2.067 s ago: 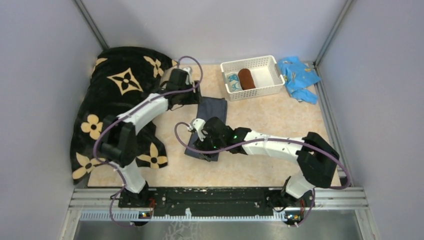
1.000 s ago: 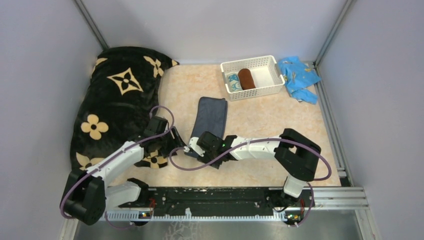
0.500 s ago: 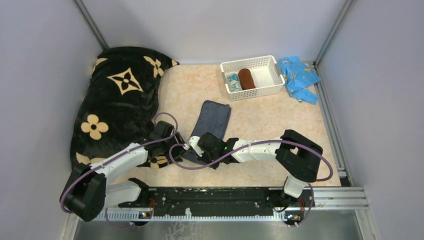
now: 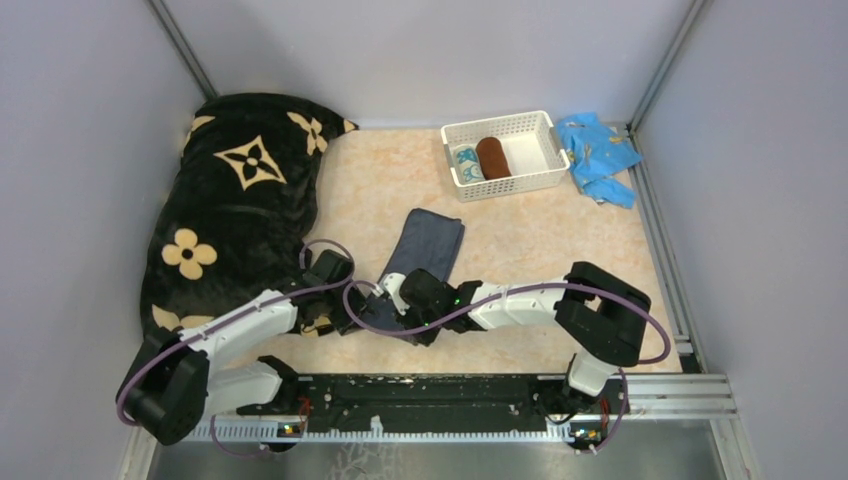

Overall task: Roll the towels
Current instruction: Roll the towel at the center of the board.

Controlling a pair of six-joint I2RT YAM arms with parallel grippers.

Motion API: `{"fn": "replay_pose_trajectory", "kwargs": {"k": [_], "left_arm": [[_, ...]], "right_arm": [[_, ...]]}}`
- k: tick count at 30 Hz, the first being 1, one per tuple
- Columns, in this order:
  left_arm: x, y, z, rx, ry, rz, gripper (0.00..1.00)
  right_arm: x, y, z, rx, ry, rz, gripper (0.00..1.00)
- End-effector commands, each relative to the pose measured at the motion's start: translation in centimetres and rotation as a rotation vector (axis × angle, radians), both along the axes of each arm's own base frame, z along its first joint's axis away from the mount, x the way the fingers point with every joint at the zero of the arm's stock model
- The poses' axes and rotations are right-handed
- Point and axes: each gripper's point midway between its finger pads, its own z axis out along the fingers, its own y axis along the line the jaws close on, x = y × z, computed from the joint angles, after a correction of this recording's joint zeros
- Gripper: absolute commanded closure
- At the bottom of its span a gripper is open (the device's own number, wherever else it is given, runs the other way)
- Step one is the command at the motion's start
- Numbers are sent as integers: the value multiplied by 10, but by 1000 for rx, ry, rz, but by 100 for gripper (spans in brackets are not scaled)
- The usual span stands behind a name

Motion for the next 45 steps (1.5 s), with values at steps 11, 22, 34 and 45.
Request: {"fn": "replay_pose_trajectory", "kwargs": {"k": [11, 22, 34, 45], "left_arm": [[20, 32, 8, 256, -22, 70, 82], [30, 25, 47, 226, -148, -54, 40], [7, 26, 47, 185, -159, -160, 37], [10, -2, 36, 67, -150, -209, 35]], "right_arm": [[-9, 13, 34, 234, 178, 20, 100], [4, 17, 52, 383, 455, -29, 100], [25, -14, 5, 342, 651, -209, 100], [37, -14, 6, 317, 625, -225, 100]]}}
